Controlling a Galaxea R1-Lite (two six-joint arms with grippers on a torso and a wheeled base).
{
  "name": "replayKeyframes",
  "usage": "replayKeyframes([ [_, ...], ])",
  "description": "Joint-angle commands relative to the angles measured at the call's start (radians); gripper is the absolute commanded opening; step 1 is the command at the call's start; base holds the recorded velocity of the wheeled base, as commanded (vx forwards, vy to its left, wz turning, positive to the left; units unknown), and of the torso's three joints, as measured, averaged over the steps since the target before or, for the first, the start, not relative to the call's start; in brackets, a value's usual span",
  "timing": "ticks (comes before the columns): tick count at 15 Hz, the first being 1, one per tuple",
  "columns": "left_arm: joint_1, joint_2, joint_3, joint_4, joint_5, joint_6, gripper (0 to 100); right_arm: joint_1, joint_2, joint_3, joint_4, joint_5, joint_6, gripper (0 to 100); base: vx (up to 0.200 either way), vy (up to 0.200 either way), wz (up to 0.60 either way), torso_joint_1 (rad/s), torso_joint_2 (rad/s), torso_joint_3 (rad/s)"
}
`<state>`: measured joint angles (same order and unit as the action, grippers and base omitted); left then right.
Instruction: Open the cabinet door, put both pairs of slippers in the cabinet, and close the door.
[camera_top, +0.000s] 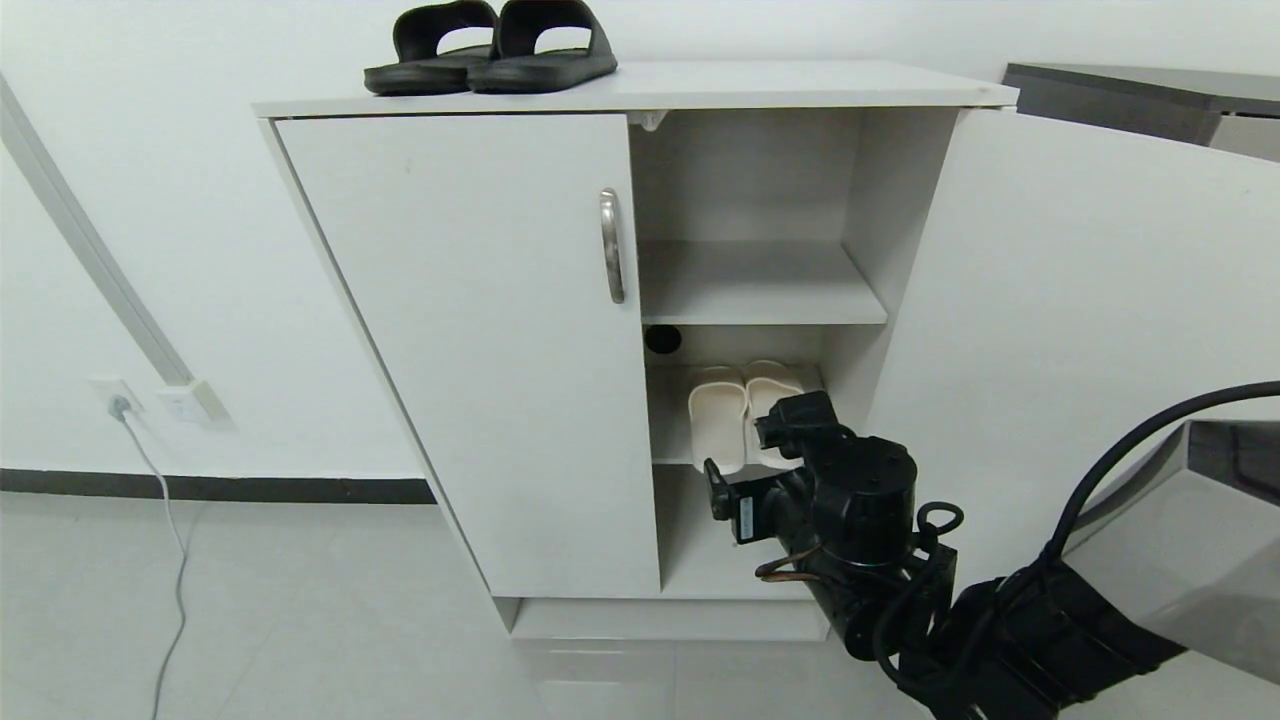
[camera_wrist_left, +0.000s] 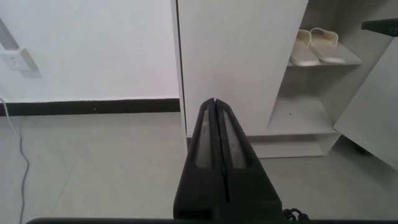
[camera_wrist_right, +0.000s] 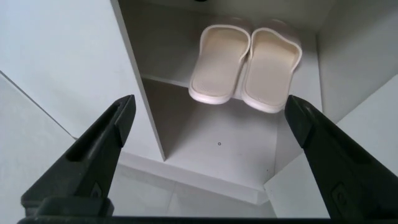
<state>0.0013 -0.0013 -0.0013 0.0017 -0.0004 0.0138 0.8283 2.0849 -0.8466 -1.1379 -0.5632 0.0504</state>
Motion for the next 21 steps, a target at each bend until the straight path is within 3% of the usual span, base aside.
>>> replayKeyframes([
  [1, 0.000, 0.001, 0.001, 0.000, 0.000, 0.000, 0, 0.000, 0.001, 0.000, 0.000, -0.001, 0.002, 100, 0.000, 0.000, 0.00, 0.000, 0.00, 0.000],
  [5, 0.000, 0.001, 0.001, 0.000, -0.001, 0.000, 0, 0.003, 0.001, 0.000, 0.000, 0.000, 0.005, 100, 0.000, 0.000, 0.00, 0.000, 0.00, 0.000],
  [17, 0.000, 0.001, 0.001, 0.000, 0.003, -0.002, 0, 0.005, 0.001, 0.020, -0.005, 0.002, 0.003, 100, 0.000, 0.200, 0.00, 0.004, 0.00, 0.006],
  [21, 0.000, 0.001, 0.001, 0.000, 0.003, 0.000, 0, 0.000, -0.002, 0.080, -0.088, 0.091, -0.004, 100, 0.000, 0.200, 0.00, 0.000, 0.00, 0.002],
])
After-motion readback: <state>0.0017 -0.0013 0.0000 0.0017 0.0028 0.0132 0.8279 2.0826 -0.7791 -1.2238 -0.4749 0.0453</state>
